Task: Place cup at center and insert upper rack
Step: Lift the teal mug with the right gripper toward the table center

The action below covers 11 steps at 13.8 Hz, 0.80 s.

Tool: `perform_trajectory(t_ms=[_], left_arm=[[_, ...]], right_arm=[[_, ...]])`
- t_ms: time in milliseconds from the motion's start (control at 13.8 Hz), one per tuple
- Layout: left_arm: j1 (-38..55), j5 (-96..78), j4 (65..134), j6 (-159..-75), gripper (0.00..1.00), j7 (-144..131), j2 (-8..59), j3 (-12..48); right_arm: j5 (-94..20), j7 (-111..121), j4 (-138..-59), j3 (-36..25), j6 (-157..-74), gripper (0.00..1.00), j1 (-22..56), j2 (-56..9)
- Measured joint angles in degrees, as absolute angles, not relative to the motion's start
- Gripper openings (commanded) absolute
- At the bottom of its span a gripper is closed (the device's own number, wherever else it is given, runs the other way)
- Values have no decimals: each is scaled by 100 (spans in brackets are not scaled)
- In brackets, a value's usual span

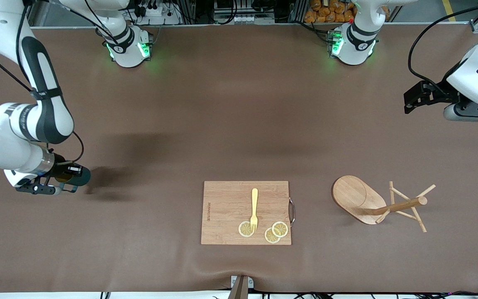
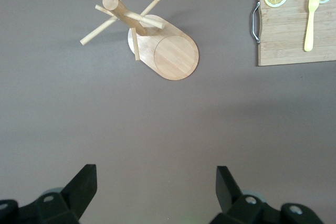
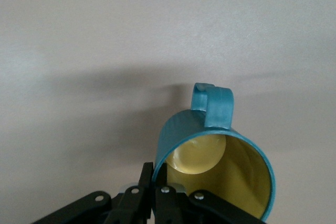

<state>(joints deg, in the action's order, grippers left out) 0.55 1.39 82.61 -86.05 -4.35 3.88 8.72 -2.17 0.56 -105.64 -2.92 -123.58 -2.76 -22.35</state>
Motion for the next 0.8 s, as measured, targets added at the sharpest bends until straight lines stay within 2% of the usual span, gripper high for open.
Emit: perform_trajectory(t_ms=[218,580,798], left_arm=[[54,139,8261,-8610,100,-435,388,870],[53,139,8261,-8611,100,-435,388,870],[51,139,8261,-8611,100,-435,388,869]], right_arm=[[-218,-690,-10537,-268,-12093,0,15,-2103],[-252,-2911,-10535,-212,-11893,0,1097,-1980],[-696,-3679,-10545,-187,-11723,0,1582,-1908]])
